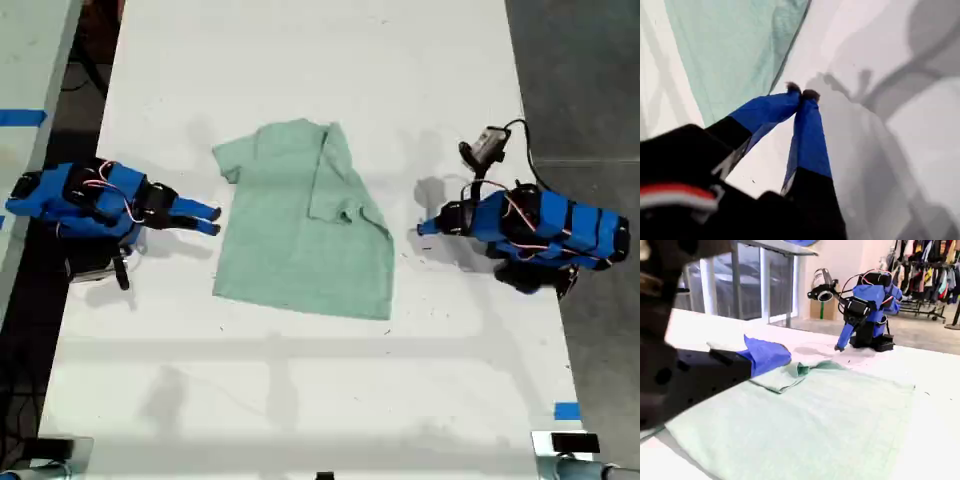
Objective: Fold t shirt
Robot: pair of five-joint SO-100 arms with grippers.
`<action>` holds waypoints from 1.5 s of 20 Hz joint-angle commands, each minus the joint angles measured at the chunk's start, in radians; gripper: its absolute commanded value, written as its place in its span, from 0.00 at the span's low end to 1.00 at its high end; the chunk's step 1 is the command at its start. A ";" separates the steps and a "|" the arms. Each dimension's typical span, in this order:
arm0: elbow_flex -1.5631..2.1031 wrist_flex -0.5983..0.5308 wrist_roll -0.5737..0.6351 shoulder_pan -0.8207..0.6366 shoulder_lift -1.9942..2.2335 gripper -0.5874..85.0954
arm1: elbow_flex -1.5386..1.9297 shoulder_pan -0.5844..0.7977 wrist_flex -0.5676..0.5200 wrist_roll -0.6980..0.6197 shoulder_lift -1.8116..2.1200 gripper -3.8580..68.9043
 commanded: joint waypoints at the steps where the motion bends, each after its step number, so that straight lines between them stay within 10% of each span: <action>1: 0.098 0.166 -0.011 -0.368 0.002 0.01 | 0.015 -0.012 0.129 0.150 0.012 0.05; 13: -0.089 0.192 -0.011 -0.500 -0.279 0.01 | 0.017 -0.006 0.126 0.150 0.012 0.05; 21: -0.959 0.293 0.678 -1.000 -1.606 0.27 | 0.015 -0.006 0.127 0.146 0.012 0.05; 30: -1.164 0.216 0.762 -1.077 -1.985 0.26 | 0.014 -0.017 0.123 0.130 0.012 0.05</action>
